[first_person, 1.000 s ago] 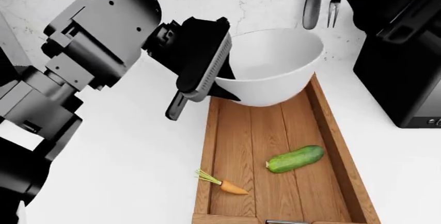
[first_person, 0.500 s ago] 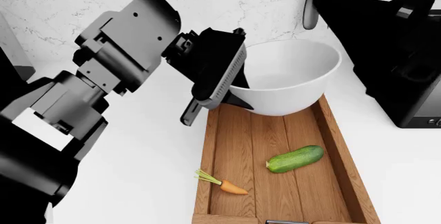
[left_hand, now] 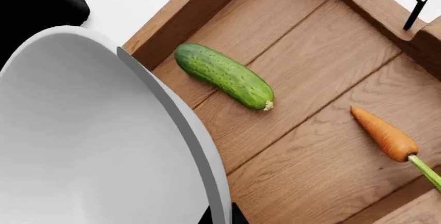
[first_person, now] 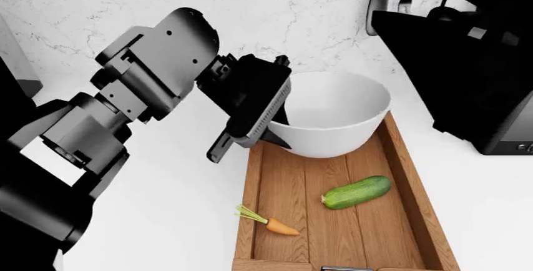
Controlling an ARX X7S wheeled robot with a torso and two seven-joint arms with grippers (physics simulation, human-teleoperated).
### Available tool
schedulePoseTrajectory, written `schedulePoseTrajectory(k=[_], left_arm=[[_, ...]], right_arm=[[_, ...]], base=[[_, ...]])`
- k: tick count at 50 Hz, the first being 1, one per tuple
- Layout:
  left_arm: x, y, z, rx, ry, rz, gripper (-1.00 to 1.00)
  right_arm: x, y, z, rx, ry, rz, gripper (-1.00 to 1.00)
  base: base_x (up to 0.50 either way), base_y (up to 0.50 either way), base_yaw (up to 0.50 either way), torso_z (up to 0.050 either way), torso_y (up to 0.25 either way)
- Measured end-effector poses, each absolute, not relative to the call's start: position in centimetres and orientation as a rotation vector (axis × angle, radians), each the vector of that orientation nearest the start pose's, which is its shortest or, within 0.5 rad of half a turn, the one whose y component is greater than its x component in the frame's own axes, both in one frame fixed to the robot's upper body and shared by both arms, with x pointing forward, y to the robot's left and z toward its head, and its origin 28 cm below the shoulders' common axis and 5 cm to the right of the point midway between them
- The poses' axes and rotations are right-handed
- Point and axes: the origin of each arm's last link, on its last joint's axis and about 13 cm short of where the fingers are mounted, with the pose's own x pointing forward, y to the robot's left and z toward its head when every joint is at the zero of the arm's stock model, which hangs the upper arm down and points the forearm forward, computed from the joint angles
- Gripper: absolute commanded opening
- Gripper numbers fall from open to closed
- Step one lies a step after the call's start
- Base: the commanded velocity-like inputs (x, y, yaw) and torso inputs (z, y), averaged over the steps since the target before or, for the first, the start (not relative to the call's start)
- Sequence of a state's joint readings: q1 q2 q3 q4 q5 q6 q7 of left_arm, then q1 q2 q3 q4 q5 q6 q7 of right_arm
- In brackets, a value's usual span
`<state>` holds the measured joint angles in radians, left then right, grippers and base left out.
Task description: Place the two vegetables and bowl onto the tray for setting up a vegetable dip station.
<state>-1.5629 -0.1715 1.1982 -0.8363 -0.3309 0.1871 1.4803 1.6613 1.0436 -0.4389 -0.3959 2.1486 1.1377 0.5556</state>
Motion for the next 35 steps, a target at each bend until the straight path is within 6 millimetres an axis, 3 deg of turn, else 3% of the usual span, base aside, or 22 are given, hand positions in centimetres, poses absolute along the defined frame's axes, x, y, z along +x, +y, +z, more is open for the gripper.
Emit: schedulePoseTrajectory(k=[35], left_arm=[[41.4,15.7,30.6,1.223,0.169,-1.79,-1.0]], right_arm=[[16.4,-17.3,38.4,-0.172,-0.035,0.65,1.0]], base=[[0.0,0.0,0.0,0.0,0.0]])
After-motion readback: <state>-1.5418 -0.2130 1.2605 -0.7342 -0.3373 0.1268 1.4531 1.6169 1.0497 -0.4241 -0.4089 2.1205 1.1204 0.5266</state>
